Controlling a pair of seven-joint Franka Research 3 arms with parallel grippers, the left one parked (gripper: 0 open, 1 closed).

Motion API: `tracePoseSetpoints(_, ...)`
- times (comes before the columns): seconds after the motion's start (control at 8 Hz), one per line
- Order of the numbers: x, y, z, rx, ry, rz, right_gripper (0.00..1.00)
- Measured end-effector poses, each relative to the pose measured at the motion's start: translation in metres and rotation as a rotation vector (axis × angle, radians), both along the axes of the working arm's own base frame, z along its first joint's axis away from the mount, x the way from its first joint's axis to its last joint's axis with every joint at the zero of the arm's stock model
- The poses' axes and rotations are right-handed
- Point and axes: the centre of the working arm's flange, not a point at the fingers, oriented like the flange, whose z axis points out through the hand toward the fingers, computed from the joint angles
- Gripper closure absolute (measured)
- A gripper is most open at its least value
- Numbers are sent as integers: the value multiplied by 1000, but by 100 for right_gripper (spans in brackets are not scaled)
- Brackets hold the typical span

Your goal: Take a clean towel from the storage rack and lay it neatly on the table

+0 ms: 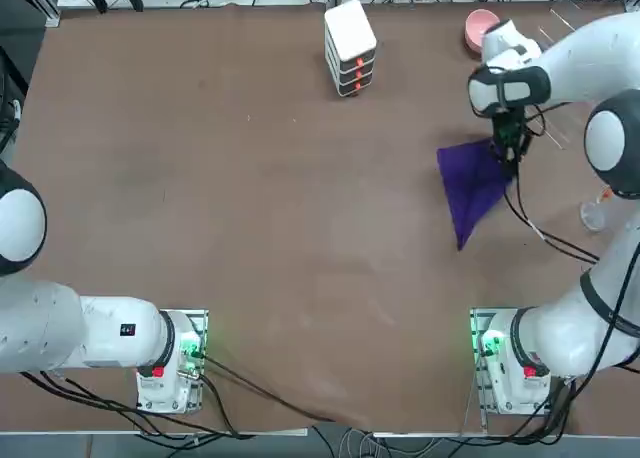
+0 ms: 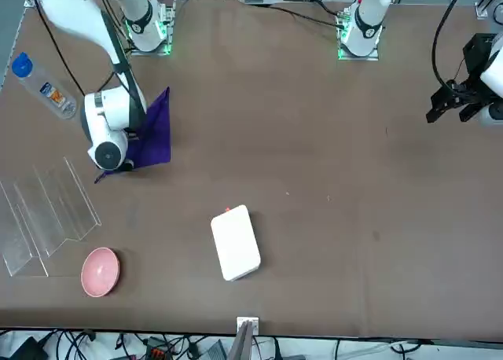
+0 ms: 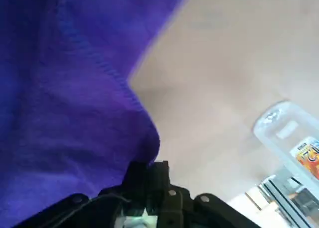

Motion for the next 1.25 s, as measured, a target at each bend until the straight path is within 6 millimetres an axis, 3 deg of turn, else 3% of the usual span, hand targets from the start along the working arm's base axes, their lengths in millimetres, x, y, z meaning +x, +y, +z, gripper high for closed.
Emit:
tracePoseSetpoints(0.25,-22,-24,-6,9,51,-11,98)
tracePoseSetpoints(0.62,-47,-33,-4,10,82,-19,98)
tracePoseSetpoints(0.88,-54,-40,-2,0,86,-12,98)
tracePoseSetpoints(1.25,-54,-65,2,-21,80,-24,96)
